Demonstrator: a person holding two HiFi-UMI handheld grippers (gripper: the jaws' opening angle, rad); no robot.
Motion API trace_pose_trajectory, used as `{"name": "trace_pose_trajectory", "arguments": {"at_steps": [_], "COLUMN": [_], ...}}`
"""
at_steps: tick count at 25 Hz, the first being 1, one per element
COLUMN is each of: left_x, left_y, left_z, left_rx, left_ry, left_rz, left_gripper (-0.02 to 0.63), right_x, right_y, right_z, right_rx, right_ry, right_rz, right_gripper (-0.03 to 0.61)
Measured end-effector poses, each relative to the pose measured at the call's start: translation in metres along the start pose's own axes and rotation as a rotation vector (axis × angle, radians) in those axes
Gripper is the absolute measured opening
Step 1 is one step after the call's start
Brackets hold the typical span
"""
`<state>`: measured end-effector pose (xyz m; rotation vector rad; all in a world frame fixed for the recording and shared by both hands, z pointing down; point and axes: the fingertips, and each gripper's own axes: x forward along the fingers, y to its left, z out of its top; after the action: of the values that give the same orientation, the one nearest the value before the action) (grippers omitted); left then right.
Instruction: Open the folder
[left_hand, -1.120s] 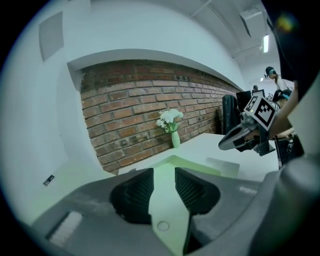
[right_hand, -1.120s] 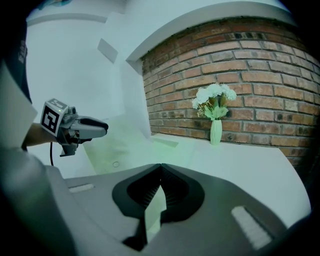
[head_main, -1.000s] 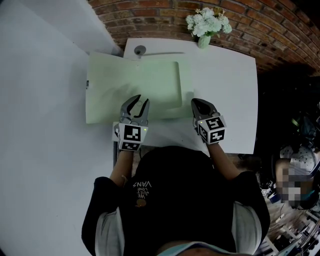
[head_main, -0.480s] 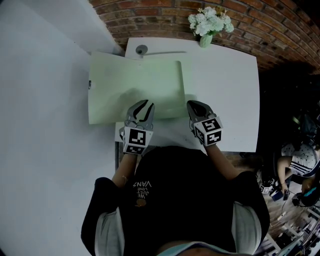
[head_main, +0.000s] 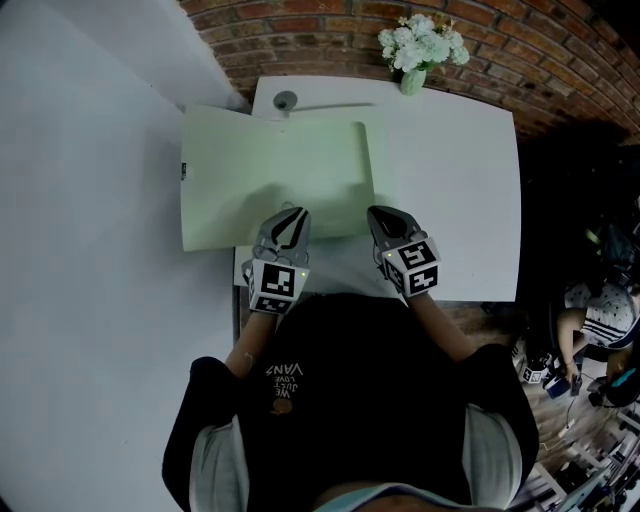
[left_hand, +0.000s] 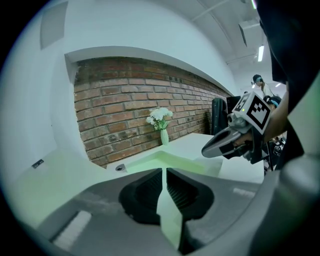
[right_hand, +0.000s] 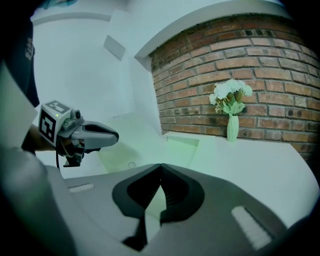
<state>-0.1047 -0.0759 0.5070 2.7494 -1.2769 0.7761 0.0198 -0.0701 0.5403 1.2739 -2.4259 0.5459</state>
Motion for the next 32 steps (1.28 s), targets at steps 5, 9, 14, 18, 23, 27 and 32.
{"name": "trace_pose_trajectory", "arguments": {"at_steps": [5, 9, 14, 18, 23, 27, 32], "left_x": [-0.002, -0.004, -0.006, -0.008, -0.012, -0.014, -0.015], "left_y": [0.0, 0.001, 0.003, 0.006, 0.007, 0.01, 0.012], "left_z": [-0.003, -0.005, -0.006, -0.007, -0.006, -0.008, -0.01], "left_rx": [-0.009, -0.017, -0.009, -0.011, -0.016, -0.015, -0.014], "left_ry": [-0.011, -0.016, -0.017, -0.021, -0.028, -0.029, -0.029], "left_rz": [-0.007, -0.014, -0.019, -0.023, -0.029, -0.03, -0.03], "left_gripper": [0.002, 0.002, 0.002, 0.002, 0.001, 0.002, 0.001], "right_x": [0.003, 0.005, 0.007, 0.007, 0.006, 0.007, 0.008], "right_y": [0.007, 0.013, 0.018, 0.021, 0.026, 0.03, 0.035], "right_z": [0.001, 0.001, 0.0, 0.004, 0.011, 0.012, 0.01], "right_rx": [-0.002, 0.003, 0.003, -0.01, -0.015, -0.023, -0.035], "right_ry": [-0.014, -0.014, -0.012, -0.033, -0.051, -0.052, -0.041], "right_rz": [-0.002, 0.0, 0.0, -0.005, -0.013, -0.015, -0.01], "right_gripper": [-0.002, -0.002, -0.002, -0.002, -0.003, -0.003, -0.003]}}
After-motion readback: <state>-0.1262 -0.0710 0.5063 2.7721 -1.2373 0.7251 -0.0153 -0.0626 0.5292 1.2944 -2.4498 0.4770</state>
